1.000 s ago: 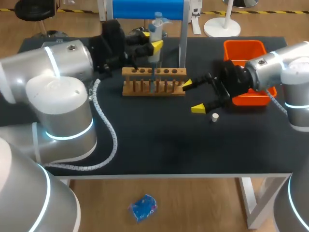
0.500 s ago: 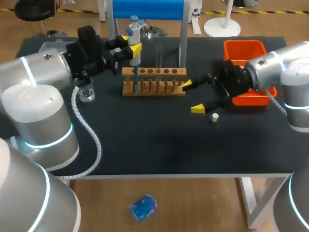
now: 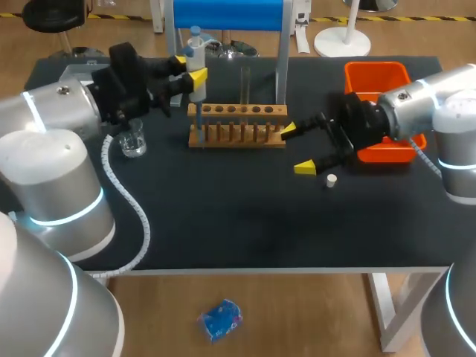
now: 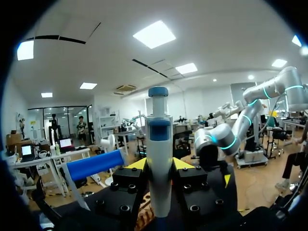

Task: Invert the test tube, pick up the pipette, mount the tip to pipette, aspirate from beaker and dispense into the tube, eject the tip, return the pipette, and cap with the stopper.

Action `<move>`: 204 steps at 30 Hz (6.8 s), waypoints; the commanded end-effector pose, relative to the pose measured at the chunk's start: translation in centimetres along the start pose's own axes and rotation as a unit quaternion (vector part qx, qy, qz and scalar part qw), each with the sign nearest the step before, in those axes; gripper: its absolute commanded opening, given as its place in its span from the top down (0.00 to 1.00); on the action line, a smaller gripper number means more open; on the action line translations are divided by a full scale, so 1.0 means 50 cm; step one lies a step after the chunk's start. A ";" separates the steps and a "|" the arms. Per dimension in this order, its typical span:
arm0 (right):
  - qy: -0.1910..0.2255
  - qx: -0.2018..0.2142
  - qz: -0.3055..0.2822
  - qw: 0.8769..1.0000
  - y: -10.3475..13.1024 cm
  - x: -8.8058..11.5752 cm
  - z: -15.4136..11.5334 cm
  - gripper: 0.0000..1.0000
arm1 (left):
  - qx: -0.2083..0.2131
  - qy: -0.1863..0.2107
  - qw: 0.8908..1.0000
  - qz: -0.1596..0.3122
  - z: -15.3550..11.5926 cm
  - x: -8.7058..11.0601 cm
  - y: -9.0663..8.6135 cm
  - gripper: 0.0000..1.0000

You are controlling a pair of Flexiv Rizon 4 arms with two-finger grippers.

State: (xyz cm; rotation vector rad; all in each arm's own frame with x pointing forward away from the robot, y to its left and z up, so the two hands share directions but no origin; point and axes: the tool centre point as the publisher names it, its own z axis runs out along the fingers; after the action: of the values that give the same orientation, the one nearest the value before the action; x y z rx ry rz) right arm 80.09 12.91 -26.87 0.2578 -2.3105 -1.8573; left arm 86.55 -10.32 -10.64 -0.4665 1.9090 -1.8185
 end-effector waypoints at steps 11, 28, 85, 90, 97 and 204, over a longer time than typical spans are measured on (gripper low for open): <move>-0.039 0.049 0.002 0.998 -0.002 -0.013 0.050 0.00 | -0.025 -0.060 0.998 0.008 -0.177 -0.153 0.011 1.00; -0.170 0.095 0.013 0.981 0.001 -0.057 0.276 0.00 | -0.007 -0.081 0.997 0.008 -0.236 -0.199 0.006 1.00; -0.298 0.148 0.088 0.939 -0.108 -0.332 0.562 0.00 | 0.009 -0.071 0.997 0.005 -0.239 -0.314 0.038 1.00; -0.298 0.153 0.093 0.938 -0.112 -0.335 0.563 0.00 | 0.009 -0.064 0.998 0.008 -0.228 -0.314 0.039 1.00; -0.304 0.158 0.097 0.934 -0.112 -0.331 0.557 0.00 | 0.008 -0.057 0.998 0.010 -0.211 -0.313 0.042 1.00; -0.304 0.158 0.097 0.934 -0.112 -0.331 0.557 0.00 | -0.006 -0.068 0.995 -0.068 -0.159 -0.333 0.244 1.00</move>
State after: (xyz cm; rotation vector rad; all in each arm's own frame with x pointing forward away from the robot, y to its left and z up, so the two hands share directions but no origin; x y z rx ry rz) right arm 89.80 42.01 -38.56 -0.5753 -2.8940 -1.6141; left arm 96.85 6.24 -20.80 -0.7241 1.8410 -1.8102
